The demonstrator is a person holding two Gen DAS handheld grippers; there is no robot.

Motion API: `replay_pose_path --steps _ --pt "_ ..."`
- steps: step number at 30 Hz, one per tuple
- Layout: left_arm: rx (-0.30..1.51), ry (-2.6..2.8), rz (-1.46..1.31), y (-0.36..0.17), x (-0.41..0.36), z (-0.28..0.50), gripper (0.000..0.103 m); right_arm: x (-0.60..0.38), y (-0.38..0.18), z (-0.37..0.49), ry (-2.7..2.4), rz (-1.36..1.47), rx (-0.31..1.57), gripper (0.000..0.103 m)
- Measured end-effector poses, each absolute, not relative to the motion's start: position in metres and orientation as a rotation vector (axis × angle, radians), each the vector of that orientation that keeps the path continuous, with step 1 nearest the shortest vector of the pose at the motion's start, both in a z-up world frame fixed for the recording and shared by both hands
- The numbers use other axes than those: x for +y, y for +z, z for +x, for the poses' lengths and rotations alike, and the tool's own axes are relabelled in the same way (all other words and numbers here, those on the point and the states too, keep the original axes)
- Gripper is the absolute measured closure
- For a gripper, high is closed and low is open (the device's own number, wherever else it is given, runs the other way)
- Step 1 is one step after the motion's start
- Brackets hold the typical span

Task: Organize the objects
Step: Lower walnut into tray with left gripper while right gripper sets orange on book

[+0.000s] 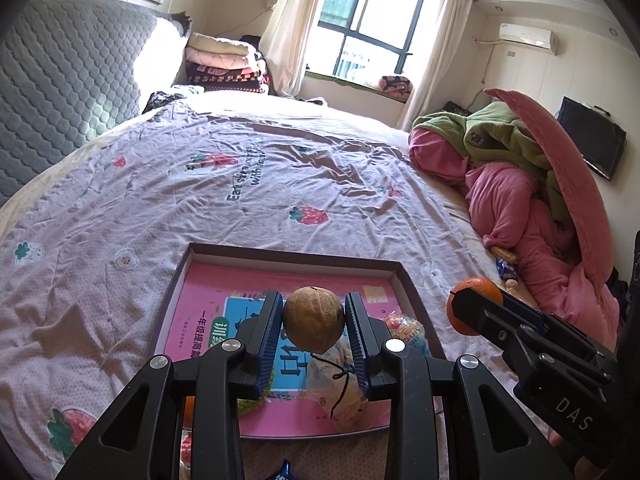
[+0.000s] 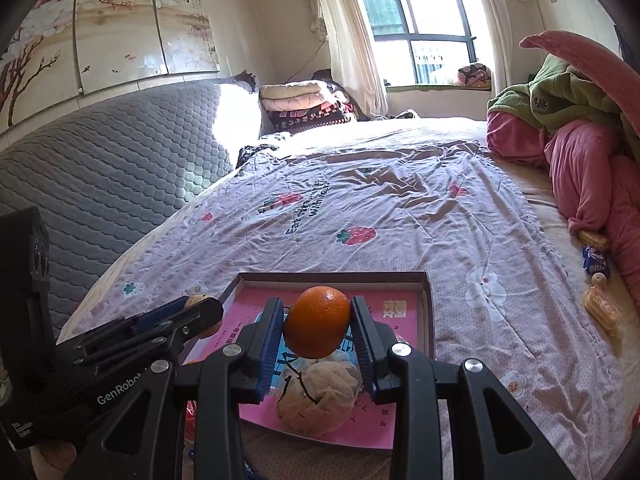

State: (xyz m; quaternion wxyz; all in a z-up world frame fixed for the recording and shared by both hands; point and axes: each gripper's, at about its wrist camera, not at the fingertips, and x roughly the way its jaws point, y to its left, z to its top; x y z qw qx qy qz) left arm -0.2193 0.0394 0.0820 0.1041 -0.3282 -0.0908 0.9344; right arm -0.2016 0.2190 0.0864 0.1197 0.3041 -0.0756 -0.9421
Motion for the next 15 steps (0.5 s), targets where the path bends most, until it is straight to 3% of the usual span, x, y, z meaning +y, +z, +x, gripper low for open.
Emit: replay_pose_path --steps 15 --pt "-0.256 2.752 -1.028 0.062 0.039 -0.223 0.070 0.227 0.072 -0.202 -2.759 0.924 -0.213 0.068"
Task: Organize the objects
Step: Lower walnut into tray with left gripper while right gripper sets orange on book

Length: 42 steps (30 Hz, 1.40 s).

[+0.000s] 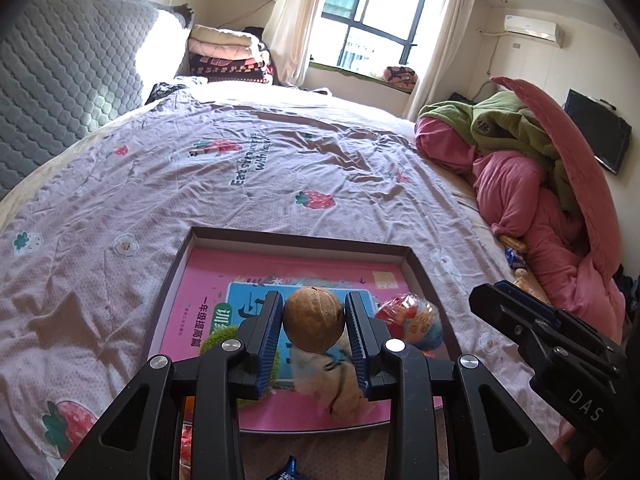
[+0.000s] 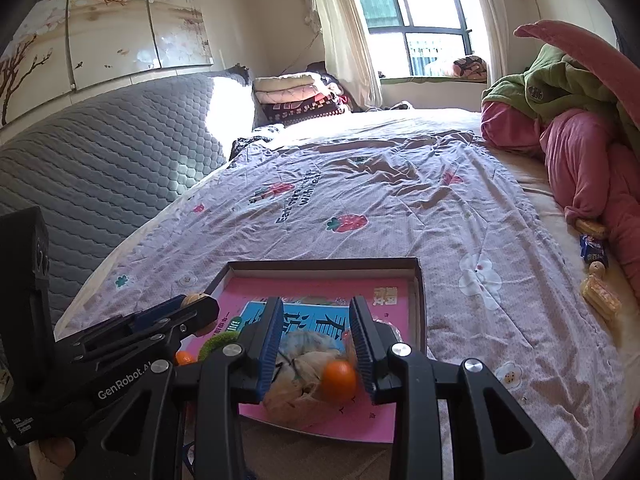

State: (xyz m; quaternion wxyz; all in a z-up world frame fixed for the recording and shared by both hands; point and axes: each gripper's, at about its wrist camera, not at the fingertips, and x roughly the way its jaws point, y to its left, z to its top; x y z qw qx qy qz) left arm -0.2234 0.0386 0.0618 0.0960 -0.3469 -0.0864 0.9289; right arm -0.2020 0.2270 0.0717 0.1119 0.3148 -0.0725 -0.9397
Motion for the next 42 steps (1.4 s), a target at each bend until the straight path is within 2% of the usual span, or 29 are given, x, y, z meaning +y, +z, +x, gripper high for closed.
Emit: replay_pose_path --steps 6,20,28,42 --pt "-0.257 2.745 -1.082 0.049 0.037 -0.230 0.070 0.234 0.047 -0.214 -2.751 1.030 -0.226 0.070" --pt "-0.223 2.710 -1.180 0.022 0.040 -0.239 0.070 0.230 0.030 -0.217 -2.743 1.099 -0.159 0.070" --pt "-0.185 2.693 -1.222 0.008 0.044 -0.240 0.070 0.231 0.016 -0.221 -2.733 1.167 -0.137 0.080" --pt "-0.139 2.669 -1.256 -0.006 0.050 -0.239 0.070 0.228 0.010 -0.220 -2.720 1.196 -0.123 0.081"
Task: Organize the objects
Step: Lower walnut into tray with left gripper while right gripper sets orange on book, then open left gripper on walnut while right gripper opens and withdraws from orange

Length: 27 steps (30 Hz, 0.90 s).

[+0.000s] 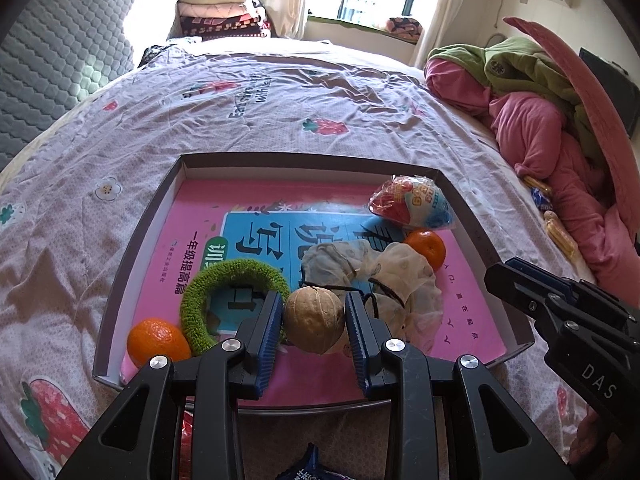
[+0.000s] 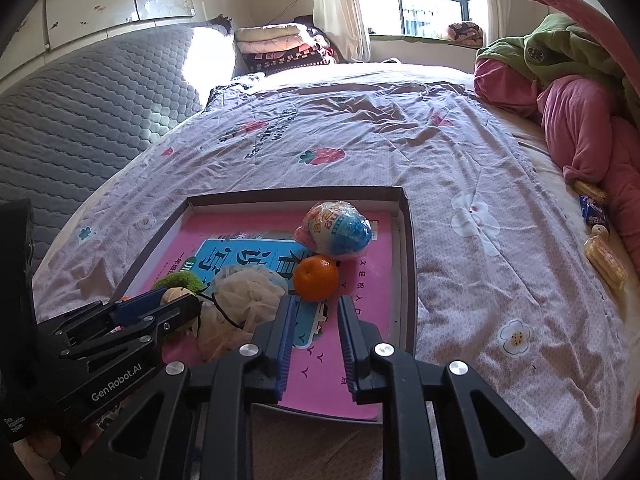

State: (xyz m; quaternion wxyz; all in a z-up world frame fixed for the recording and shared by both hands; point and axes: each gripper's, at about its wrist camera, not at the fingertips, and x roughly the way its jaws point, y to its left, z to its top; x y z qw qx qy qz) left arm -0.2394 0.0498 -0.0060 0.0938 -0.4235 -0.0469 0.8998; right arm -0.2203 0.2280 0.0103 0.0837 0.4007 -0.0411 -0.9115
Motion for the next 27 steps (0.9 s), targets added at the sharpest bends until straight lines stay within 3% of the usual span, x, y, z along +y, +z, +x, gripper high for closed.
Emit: replay_pose_path --steps 27 --pt "-0.039 2.623 -1.291 -0.019 0.066 -0.234 0.070 0.226 -0.003 -0.216 -2.695 1.260 -0.079 0.081"
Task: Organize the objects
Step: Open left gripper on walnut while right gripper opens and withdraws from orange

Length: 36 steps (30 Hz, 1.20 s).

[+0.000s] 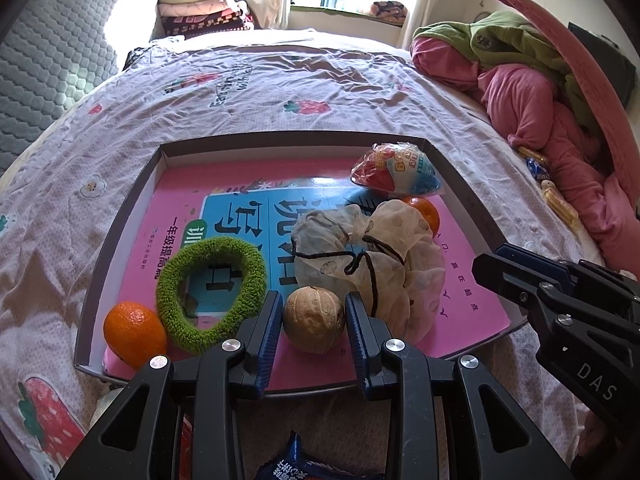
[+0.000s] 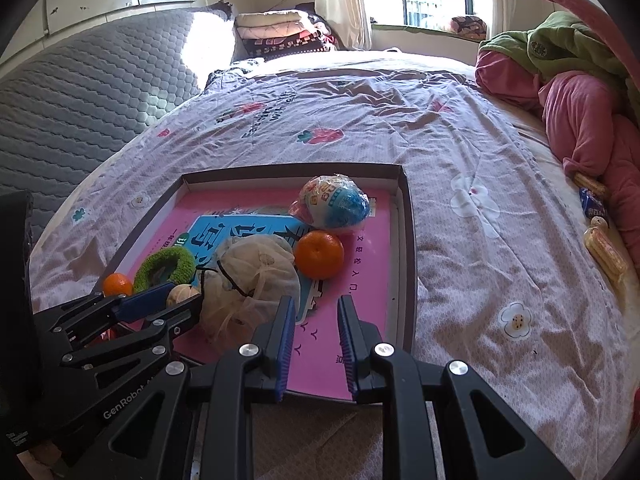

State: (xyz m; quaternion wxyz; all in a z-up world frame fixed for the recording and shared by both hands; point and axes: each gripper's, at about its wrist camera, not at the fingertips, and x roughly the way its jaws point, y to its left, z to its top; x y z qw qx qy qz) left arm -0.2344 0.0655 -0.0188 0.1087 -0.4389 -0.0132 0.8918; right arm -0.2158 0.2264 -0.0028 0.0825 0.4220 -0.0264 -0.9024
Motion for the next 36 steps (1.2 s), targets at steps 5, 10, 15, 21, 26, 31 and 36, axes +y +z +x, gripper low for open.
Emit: replay_pose_path --steps 5,10,15,21,26,31,36 --pt "-0.030 2.619 -1.299 -0.021 0.067 -0.234 0.070 0.226 -0.003 -0.215 -2.694 1.260 -0.077 0.081" --pt "-0.020 2.613 -1.300 -0.021 0.067 -0.234 0.070 0.226 -0.005 -0.214 -2.687 1.268 -0.072 0.081" --pt "-0.010 2.609 -1.301 -0.022 0.067 -0.232 0.070 0.226 -0.004 -0.213 -2.685 1.271 -0.068 0.081" --pt "-0.017 2.604 -1.311 -0.021 0.065 -0.230 0.070 0.225 -0.004 -0.210 -2.684 1.272 -0.062 0.081" --pt "0.007 2.605 -1.307 -0.020 0.066 -0.227 0.070 0.226 -0.003 -0.208 -2.685 1.270 -0.067 0.081" --pt "0.000 2.596 -1.305 -0.020 0.064 -0.225 0.069 0.228 -0.001 -0.205 -2.689 1.265 -0.074 0.081" --pt "-0.011 2.596 -1.309 -0.021 0.060 -0.224 0.064 0.229 0.000 -0.205 -2.689 1.260 -0.078 0.081"
